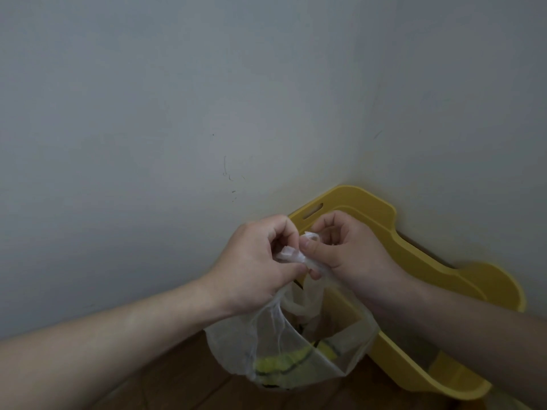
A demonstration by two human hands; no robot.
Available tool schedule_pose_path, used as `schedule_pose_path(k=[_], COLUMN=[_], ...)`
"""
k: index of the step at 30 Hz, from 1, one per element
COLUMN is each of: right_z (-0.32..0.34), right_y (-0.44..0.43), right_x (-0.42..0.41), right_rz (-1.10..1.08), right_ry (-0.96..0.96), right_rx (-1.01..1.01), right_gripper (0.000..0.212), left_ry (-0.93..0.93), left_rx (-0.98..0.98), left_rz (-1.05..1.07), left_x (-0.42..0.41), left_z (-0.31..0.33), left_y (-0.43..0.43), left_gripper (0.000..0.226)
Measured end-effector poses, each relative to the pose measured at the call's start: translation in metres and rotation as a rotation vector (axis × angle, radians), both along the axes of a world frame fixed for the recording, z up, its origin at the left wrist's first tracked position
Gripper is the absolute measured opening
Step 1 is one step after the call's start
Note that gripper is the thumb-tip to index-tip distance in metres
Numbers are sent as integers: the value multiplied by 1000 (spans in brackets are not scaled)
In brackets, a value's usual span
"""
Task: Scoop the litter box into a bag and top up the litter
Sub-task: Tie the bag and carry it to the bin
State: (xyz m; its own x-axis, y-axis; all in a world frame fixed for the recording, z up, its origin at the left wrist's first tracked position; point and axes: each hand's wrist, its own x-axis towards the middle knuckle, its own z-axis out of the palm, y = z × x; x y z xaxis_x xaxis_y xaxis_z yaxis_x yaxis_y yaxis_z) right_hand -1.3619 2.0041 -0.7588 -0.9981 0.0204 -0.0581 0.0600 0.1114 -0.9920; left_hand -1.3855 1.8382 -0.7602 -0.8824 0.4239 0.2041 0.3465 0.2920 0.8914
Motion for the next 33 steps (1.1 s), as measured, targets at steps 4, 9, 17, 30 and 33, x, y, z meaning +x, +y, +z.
schedule_pose_path(k=[4,9,17,30,33], right_z=[1,5,3,-10,-13], right_y=[0,-2,7,9,11], right_x=[1,6,9,12,13], right_rz=[-18,70,248,96,49], right_ry=[-4,-75,-109,208,345], right_rx=[45,268,98,195,372], right_gripper=[17,39,8,19,15], left_ry=[80,80,-22,-348,-409], left_rx=[-44,-36,8,161,232], left_rz=[39,30,52,10,13], left_x=[1,-1,-5,-2,-3], left_z=[2,3,1,9,9], left_y=[-2,-5,-6,-4,-5], left_gripper=[28,21,21,25,28])
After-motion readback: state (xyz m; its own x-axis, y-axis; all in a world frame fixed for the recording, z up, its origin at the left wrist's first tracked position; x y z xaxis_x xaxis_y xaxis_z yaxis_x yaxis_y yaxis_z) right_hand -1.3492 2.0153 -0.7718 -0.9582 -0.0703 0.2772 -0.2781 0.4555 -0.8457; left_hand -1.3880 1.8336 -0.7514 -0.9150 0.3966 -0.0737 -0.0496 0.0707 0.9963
